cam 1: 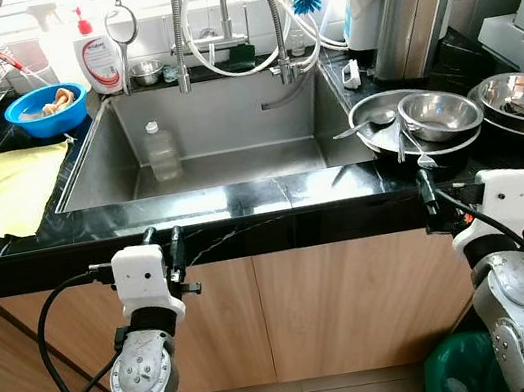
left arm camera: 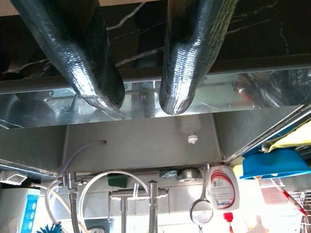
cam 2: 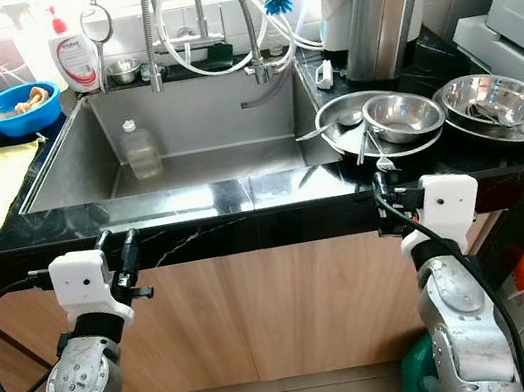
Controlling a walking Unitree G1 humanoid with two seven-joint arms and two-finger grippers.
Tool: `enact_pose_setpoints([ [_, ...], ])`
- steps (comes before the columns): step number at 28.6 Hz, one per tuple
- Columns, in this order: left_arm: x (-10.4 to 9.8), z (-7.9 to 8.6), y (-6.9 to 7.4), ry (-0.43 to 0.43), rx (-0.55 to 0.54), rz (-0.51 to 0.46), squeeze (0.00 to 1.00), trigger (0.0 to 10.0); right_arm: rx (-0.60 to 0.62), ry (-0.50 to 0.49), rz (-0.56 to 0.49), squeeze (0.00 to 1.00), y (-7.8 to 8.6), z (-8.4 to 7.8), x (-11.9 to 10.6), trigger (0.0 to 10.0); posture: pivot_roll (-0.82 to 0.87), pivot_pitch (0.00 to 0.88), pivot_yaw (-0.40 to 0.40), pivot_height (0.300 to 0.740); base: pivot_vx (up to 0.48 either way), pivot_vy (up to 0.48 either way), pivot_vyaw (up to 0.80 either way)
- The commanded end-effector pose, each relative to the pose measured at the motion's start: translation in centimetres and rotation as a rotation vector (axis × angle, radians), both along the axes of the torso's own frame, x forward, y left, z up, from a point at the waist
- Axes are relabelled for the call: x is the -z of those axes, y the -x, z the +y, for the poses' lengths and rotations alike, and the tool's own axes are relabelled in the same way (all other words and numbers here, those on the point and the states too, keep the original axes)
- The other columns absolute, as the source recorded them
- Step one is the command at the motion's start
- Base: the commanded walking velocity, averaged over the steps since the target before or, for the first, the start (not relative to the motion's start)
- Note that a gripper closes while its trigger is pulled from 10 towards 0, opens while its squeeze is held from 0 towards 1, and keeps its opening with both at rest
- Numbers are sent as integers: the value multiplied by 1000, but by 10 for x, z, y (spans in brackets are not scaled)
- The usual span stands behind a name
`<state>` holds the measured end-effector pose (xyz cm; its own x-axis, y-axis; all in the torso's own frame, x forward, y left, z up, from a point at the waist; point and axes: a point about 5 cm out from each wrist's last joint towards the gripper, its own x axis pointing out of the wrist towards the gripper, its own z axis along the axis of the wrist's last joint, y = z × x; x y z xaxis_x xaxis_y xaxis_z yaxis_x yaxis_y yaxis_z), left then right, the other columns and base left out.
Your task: Kitchen organization
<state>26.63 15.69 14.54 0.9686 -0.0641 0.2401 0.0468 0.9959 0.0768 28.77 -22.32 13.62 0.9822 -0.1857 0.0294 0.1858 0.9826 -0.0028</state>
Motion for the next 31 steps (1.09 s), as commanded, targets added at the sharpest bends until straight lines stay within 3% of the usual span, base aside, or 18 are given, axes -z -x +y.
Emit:
enact_pose_setpoints([
  [1,3,-1,-1,-28,10,19,0,10000,10,14,22,0,-3,-2,0,10000,-101,0,2,740,0,0,0],
  [16,5,-5,-3,-27,22,37,0,10000,-86,153,22,0,-18,6,-7,10000,-99,0,-3,740,0,0,0],
  [31,4,-5,-5,-33,29,31,0,10000,-53,170,-1,0,-27,0,-12,10000,-88,0,-2,740,0,0,0],
])
